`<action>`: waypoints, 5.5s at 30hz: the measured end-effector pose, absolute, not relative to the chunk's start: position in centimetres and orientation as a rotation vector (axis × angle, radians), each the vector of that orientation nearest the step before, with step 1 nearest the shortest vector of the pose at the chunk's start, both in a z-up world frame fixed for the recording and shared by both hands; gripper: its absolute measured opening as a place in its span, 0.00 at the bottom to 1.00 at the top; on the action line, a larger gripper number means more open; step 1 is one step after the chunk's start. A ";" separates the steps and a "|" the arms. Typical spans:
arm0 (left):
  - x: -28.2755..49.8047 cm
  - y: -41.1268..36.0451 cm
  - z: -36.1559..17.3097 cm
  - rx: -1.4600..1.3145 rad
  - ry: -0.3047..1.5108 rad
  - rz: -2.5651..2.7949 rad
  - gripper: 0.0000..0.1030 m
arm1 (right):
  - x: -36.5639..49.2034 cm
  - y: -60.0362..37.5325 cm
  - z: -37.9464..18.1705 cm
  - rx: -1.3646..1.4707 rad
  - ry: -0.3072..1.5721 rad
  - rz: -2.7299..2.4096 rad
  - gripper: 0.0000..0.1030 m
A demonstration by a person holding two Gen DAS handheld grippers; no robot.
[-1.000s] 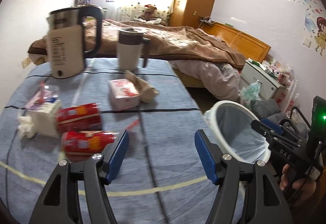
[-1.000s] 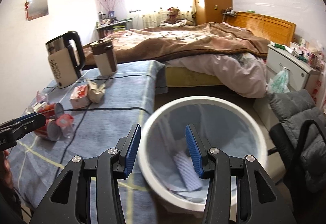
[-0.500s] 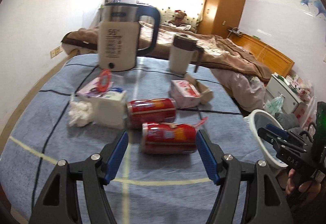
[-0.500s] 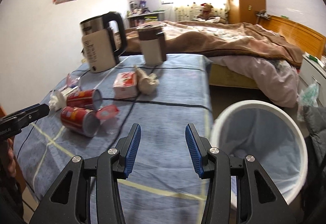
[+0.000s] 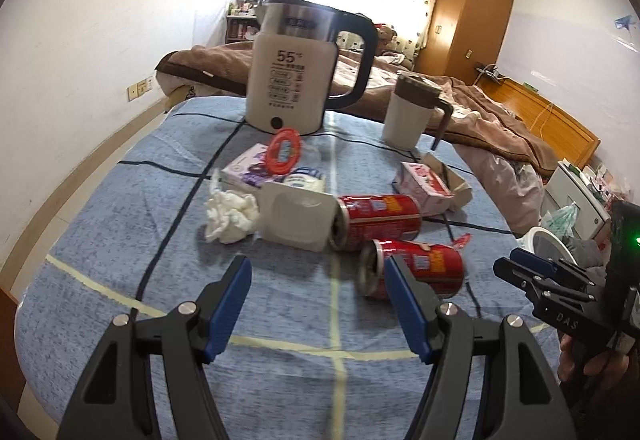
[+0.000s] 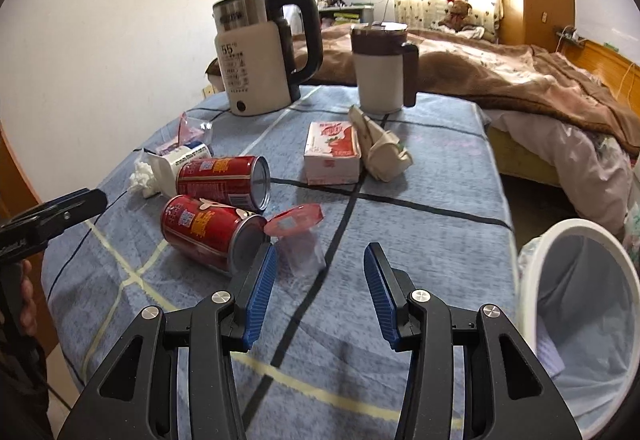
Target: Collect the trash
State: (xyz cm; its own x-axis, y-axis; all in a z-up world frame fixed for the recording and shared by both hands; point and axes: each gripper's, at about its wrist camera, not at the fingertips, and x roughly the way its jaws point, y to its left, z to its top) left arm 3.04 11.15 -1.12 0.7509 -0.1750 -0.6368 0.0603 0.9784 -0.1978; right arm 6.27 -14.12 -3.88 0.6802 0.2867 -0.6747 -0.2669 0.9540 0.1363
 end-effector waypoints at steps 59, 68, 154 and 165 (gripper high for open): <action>11.0 16.8 -5.3 -0.207 0.808 -0.025 0.26 | 11.7 -12.7 -6.7 0.105 0.850 0.280 0.31; 9.1 16.4 -4.6 -0.229 0.797 -0.063 0.26 | 10.5 -13.6 -5.8 0.131 0.823 0.278 0.31; 5.7 -17.7 1.1 0.006 0.749 -0.674 0.30 | 0.2 -34.2 -1.8 0.273 0.697 -0.030 0.31; 5.4 -23.7 -0.7 0.073 0.805 -0.753 0.30 | -0.3 -38.8 -3.7 0.314 0.739 -0.121 0.31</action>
State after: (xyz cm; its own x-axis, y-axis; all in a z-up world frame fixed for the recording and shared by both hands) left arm 5.44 -23.72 -0.67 0.4520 -0.5826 -0.6755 0.6353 0.7418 -0.2147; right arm -0.28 -38.79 -3.66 0.7346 0.0020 -0.6785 0.2177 0.9464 0.2385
